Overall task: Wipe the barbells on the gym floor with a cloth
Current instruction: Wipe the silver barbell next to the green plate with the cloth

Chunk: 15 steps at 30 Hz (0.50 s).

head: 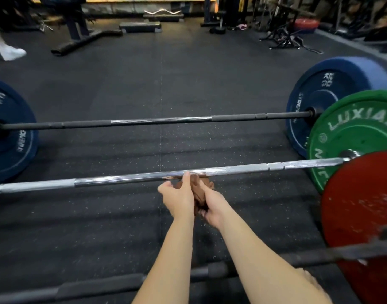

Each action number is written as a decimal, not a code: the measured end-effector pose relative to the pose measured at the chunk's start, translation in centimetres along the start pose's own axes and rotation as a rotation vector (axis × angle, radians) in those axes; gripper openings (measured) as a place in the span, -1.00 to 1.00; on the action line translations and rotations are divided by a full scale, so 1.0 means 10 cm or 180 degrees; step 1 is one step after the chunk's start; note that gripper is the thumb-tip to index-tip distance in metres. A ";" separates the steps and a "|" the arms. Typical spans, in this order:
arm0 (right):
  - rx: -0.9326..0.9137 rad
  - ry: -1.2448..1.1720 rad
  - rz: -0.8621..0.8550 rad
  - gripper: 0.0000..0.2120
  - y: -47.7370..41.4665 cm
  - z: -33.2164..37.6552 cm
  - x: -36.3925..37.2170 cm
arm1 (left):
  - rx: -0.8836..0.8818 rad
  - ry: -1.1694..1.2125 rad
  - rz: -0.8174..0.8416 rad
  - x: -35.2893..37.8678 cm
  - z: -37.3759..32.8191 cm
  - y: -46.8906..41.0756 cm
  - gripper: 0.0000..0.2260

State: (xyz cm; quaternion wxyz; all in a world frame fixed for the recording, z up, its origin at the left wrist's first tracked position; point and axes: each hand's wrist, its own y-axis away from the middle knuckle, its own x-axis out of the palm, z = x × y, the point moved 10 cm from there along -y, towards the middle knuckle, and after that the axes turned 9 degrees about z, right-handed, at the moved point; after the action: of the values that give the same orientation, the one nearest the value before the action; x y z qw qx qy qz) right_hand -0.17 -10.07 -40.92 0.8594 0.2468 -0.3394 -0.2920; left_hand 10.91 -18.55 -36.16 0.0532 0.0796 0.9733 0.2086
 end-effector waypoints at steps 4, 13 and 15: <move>-0.0217 -0.0455 -0.0292 -0.65 -0.10 0.12 -0.11 | 0.1516 -0.1709 -0.0727 -0.25 -0.62 -0.02 -0.55; -0.0291 -0.0636 0.0177 -0.70 -0.22 0.13 -0.04 | 0.1348 -0.3691 0.0933 0.36 -0.55 -0.62 -0.39; -0.0364 -0.0705 0.0164 -0.67 -0.23 0.15 -0.03 | 0.1147 -0.3755 0.0929 0.34 -0.54 -0.60 -0.35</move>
State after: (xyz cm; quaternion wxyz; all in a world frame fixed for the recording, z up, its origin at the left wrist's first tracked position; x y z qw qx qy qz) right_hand -2.22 -11.78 -41.50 0.8365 0.1549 -0.4213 -0.3143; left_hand 6.02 -25.47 -34.02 0.5375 0.3208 0.7792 -0.0324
